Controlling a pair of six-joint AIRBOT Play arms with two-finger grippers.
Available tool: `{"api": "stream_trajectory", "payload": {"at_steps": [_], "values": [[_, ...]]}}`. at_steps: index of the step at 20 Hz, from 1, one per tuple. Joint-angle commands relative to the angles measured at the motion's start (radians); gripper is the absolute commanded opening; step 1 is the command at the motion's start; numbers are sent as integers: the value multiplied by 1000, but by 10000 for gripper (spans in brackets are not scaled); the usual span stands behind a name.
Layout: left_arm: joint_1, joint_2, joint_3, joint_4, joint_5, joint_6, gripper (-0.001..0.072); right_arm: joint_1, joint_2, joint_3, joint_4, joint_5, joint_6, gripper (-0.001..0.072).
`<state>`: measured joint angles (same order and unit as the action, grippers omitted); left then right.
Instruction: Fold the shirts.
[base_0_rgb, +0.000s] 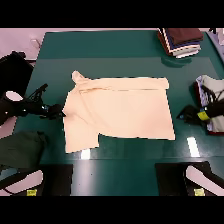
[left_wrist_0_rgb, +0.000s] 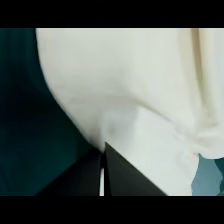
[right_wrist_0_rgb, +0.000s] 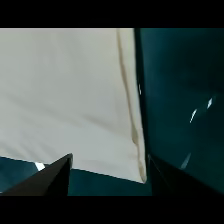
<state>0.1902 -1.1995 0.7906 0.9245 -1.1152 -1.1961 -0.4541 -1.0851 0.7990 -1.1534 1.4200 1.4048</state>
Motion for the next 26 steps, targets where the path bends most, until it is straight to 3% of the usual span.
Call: {"api": "stream_trajectory", "payload": {"at_steps": [1, 8, 11, 13, 17, 21, 26], "values": [[0, 46, 7, 10, -8, 0, 23, -137, 2, -146, 3, 6, -5, 464], [0, 48, 7, 10, -26, 0, 23, -9, -71, -261, 83, -89, -29, 424], [1, 50, 11, 10, -51, 0, 23, 123, -70, -217, 112, -149, -43, 120], [1, 92, 33, 10, -55, -21, 23, 199, -19, -152, 106, -174, -45, 15], [1, 281, 233, 10, -78, -80, 23, 245, 142, 127, 106, -160, -45, 15], [1, 433, 638, 10, -58, -143, 23, 244, 272, 565, 103, -172, -45, 15], [1, 457, 1174, 13, 2, -172, 22, 241, 295, 1056, 40, -161, -40, 15]]}}
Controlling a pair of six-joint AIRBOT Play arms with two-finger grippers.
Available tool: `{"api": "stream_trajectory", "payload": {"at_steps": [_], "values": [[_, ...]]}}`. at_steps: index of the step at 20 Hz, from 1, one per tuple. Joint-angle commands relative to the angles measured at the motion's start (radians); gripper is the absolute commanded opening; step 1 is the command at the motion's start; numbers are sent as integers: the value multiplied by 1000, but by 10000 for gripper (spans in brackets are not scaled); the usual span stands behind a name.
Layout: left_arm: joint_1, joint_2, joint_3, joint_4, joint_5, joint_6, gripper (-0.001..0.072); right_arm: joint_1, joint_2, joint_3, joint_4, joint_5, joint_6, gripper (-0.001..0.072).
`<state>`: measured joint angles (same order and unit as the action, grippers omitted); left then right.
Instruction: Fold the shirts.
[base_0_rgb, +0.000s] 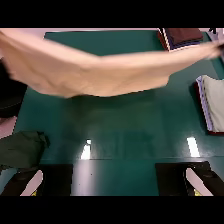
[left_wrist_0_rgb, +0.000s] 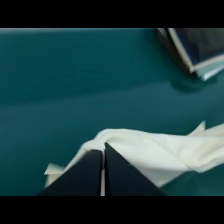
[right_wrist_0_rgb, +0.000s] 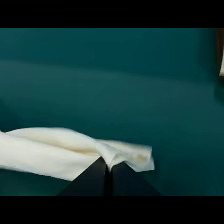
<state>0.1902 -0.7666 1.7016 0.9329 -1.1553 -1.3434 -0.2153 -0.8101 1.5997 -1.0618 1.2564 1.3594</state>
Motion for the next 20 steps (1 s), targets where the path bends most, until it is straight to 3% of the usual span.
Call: {"api": "stream_trajectory", "payload": {"at_steps": [1, 6, 13, 20], "values": [[1, 23, 331, 17, 63, -38, 22, 2, 11, 332, -101, 21, 21, 15], [1, 3, 399, 65, 115, -60, 22, 2, -80, 548, -174, 141, 64, 14], [-4, -299, 130, 23, -138, -71, 23, 10, -306, 241, -170, 169, 70, 14], [-147, -779, -86, 79, -66, -36, 23, 85, -706, 39, -170, 149, 77, 14]]}}
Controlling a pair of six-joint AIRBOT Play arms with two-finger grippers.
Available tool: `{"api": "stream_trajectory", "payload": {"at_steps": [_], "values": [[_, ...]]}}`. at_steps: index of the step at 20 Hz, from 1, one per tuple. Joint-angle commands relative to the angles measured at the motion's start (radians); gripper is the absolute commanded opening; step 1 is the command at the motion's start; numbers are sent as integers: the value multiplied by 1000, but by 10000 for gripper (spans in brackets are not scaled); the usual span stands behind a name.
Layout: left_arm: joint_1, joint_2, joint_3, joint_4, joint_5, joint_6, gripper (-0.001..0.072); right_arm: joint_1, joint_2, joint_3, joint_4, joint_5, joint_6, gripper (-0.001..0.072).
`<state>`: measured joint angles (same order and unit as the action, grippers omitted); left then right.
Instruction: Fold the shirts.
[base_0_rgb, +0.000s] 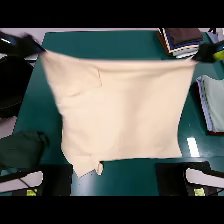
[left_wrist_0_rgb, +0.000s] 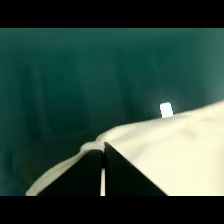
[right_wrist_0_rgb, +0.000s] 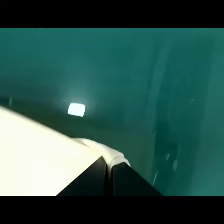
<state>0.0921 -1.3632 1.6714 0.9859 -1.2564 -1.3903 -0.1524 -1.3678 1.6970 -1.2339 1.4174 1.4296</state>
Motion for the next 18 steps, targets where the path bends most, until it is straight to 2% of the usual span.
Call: {"api": "stream_trajectory", "payload": {"at_steps": [1, 6, 8, 10, 13, 18], "values": [[-57, -230, -51, 23, 72, 11, 23, 22, -208, -39, 4, -14, 31, 14], [-47, -329, 8, 30, 149, 11, 23, 21, -390, 185, 11, -2, 63, 14], [-27, -329, 18, 33, 95, 13, 23, 11, -393, 220, 0, 18, 46, 14], [-11, -329, 15, 42, -20, 56, 24, -11, -386, 217, -2, 82, 21, 14], [-11, -329, -11, 140, -134, 63, 24, -45, -347, 101, -56, 127, 19, 14], [-19, -329, -159, 95, -82, 63, 24, -56, -263, -173, -57, -10, 17, 15]]}}
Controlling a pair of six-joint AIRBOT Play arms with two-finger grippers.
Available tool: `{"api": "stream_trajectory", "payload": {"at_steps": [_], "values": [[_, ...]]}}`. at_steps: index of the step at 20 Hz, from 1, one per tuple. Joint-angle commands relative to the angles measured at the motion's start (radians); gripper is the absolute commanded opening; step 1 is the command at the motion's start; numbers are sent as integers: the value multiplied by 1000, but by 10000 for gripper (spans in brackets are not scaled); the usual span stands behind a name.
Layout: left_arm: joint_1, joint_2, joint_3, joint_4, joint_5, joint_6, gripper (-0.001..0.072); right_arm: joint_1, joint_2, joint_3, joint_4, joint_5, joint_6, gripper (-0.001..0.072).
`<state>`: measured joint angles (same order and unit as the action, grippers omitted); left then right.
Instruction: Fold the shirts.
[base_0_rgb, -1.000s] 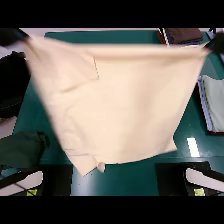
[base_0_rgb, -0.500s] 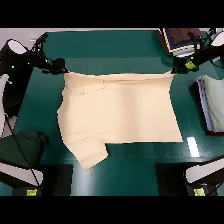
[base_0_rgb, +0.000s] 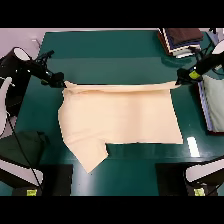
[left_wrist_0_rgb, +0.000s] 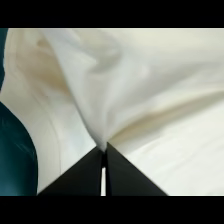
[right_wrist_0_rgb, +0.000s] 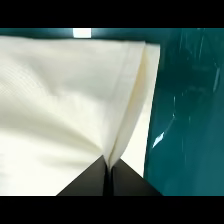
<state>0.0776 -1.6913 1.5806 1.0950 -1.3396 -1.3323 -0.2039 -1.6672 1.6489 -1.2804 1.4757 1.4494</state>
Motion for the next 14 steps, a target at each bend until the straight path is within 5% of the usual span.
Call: {"api": "stream_trajectory", "payload": {"at_steps": [1, 3, 4, 5, 6, 10, 14], "values": [[-9, -1, -97, -22, 14, 6, 24, 2, 45, -159, -10, -96, -3, 16], [-21, -1, -144, -18, 27, 5, 25, 20, 52, -205, -2, -142, -3, 22], [-22, -1, -155, -18, 29, -6, 44, 21, 51, -207, -2, -149, -3, 201], [-21, -1, -155, -18, 32, -28, 361, 22, 52, -203, -2, -153, -3, 415], [-14, 1, -149, -17, 21, -64, 568, 22, 51, -187, -2, -145, -3, 440], [-7, 127, -201, 55, -9, -70, 538, 8, 147, -216, -3, -107, -4, 431], [-7, 401, -547, 148, 24, -108, 538, 9, 335, -404, 1, -138, -20, 431]]}}
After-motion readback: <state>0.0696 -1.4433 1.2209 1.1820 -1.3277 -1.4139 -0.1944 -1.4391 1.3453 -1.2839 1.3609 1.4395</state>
